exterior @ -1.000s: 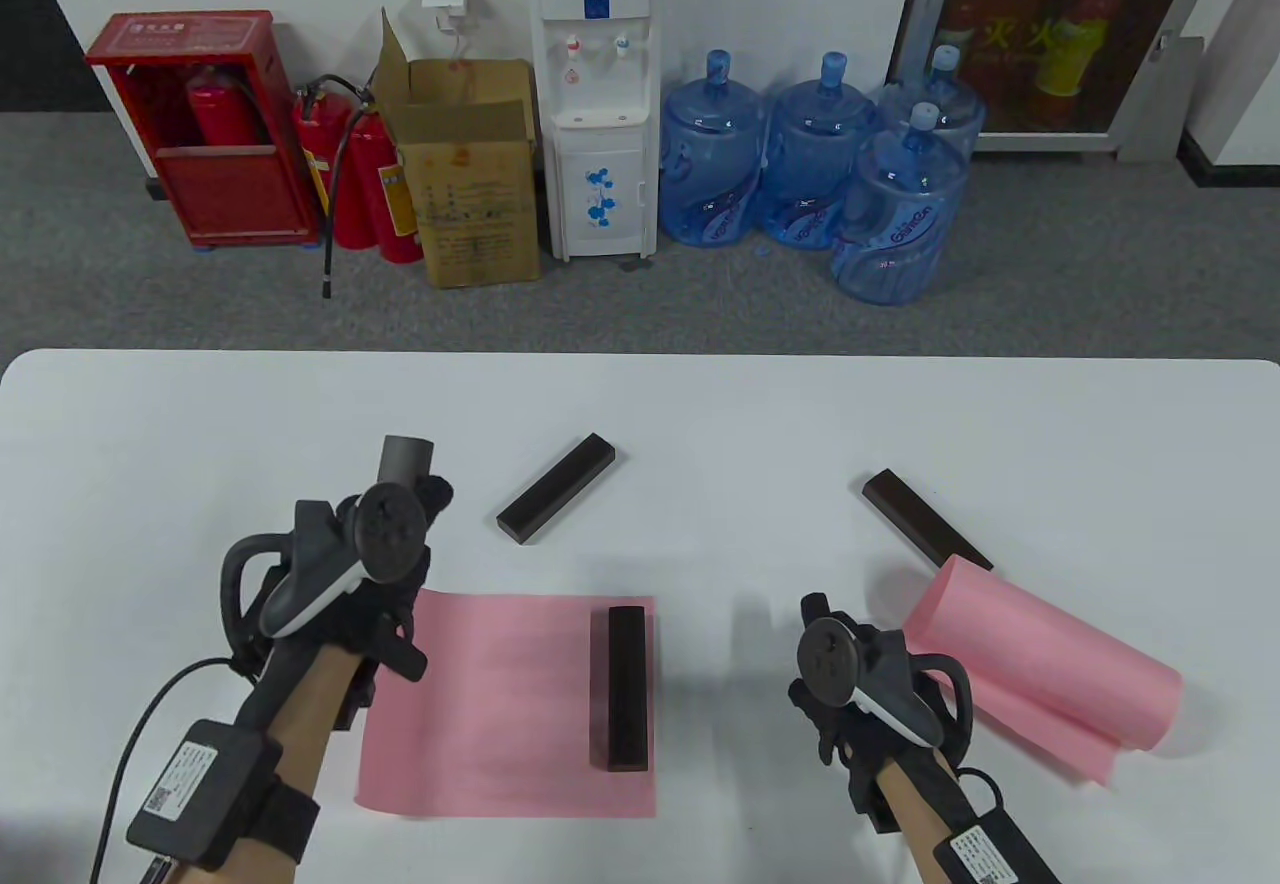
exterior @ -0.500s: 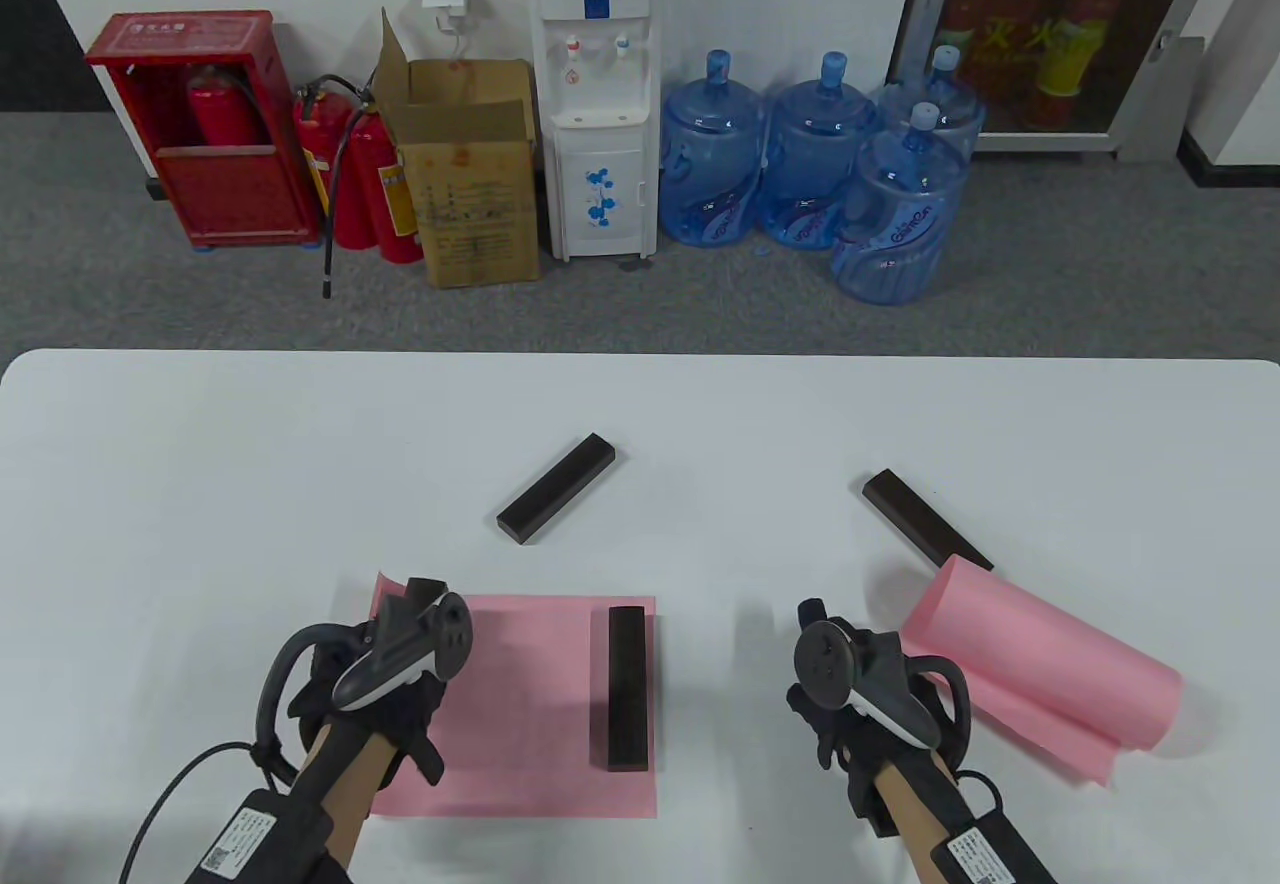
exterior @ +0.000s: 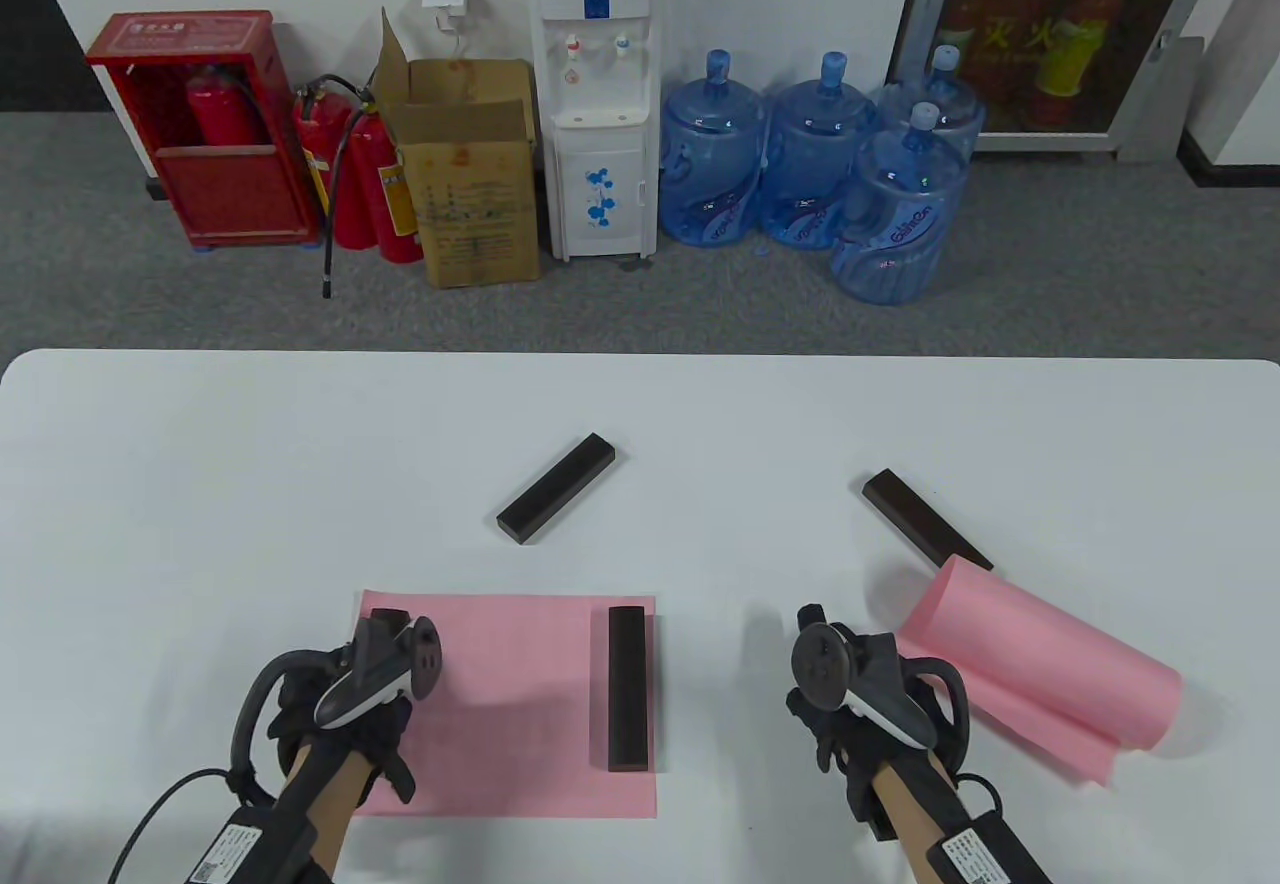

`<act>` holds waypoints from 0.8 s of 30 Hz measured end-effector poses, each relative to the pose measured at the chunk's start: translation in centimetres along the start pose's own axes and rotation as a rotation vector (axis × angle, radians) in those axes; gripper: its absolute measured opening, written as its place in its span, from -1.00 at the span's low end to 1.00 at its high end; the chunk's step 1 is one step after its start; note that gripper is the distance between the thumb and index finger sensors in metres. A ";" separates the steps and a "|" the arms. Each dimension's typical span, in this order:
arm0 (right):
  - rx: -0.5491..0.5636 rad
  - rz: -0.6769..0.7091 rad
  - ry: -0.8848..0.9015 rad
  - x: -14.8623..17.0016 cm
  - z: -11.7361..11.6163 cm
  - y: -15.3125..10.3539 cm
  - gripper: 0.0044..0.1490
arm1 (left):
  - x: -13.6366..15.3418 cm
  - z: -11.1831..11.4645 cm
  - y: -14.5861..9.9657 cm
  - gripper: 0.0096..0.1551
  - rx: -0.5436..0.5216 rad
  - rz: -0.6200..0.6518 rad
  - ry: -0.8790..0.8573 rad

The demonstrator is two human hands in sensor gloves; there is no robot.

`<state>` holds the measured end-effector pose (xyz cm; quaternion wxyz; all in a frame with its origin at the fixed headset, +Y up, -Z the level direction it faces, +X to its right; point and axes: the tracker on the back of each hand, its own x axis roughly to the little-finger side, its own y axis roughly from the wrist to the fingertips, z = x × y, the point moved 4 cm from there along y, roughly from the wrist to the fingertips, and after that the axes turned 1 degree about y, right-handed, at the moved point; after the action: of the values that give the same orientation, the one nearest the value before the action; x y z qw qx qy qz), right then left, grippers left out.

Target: Unroll papers and secure with paperweights

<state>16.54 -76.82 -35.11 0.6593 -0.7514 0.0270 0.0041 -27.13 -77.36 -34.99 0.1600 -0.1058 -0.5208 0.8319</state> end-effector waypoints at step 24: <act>-0.007 0.012 -0.006 -0.2 -0.2 0.1 0.07 | -5.9 -4.4 -3.2 -0.21 -0.261 0.266 -0.458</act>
<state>16.28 -77.00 -35.16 0.6568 -0.7534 0.0297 0.0103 -19.67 -74.68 -33.97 -0.0870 -0.0023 -0.6274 0.7738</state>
